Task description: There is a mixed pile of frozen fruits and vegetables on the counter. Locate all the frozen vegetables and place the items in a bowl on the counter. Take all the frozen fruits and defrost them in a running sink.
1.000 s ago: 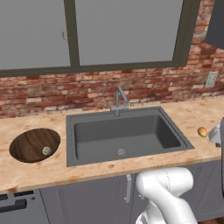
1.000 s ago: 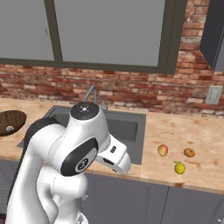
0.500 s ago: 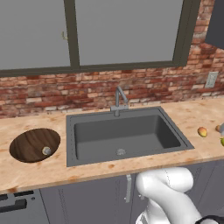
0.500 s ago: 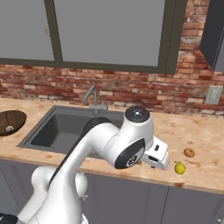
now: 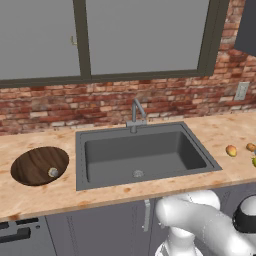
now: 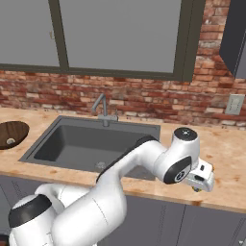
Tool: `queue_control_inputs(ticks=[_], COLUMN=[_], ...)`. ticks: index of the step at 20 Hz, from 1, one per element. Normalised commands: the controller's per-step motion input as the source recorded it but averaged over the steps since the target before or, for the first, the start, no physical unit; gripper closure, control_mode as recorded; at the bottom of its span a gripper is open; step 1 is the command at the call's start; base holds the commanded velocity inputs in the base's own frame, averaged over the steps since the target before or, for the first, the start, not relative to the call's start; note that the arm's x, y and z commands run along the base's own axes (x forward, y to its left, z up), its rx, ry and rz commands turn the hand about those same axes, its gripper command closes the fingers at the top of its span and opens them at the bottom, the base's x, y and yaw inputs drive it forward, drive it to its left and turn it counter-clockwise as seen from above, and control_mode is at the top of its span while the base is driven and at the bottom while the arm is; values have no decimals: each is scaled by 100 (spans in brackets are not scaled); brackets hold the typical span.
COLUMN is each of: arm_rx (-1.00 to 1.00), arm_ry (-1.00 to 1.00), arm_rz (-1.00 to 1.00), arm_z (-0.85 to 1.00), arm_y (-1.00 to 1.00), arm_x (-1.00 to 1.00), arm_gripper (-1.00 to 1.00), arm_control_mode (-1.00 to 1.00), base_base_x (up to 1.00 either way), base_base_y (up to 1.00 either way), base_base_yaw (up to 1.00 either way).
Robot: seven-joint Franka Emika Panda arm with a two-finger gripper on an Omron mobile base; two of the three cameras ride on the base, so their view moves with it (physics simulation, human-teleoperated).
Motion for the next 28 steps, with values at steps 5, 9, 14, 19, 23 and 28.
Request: queue_control_inputs(ticks=[5, 9, 14, 19, 23, 28], arm_rx=[0, 0, 0, 0, 0, 0], arm_ry=[16, 2, 0, 0, 0, 0], arm_rz=[0, 0, 2, 6, 8, 6], arm_z=[-45, -42, -36, -45, -43, -32], arm_y=[-59, -16, -14, -33, -35, -14], arm_x=[65, 57, 54, 41, 27, 7], arm_gripper=[-100, -100, -100, -100, -100, 100], arm_control_mode=[-100, -100, -100, -100, -100, -100], base_base_x=[0, 0, 0, 0, 0, 0], base_base_y=[0, 0, 0, 0, 0, 0], base_base_yaw=[0, 0, 0, 0, 0, 0])
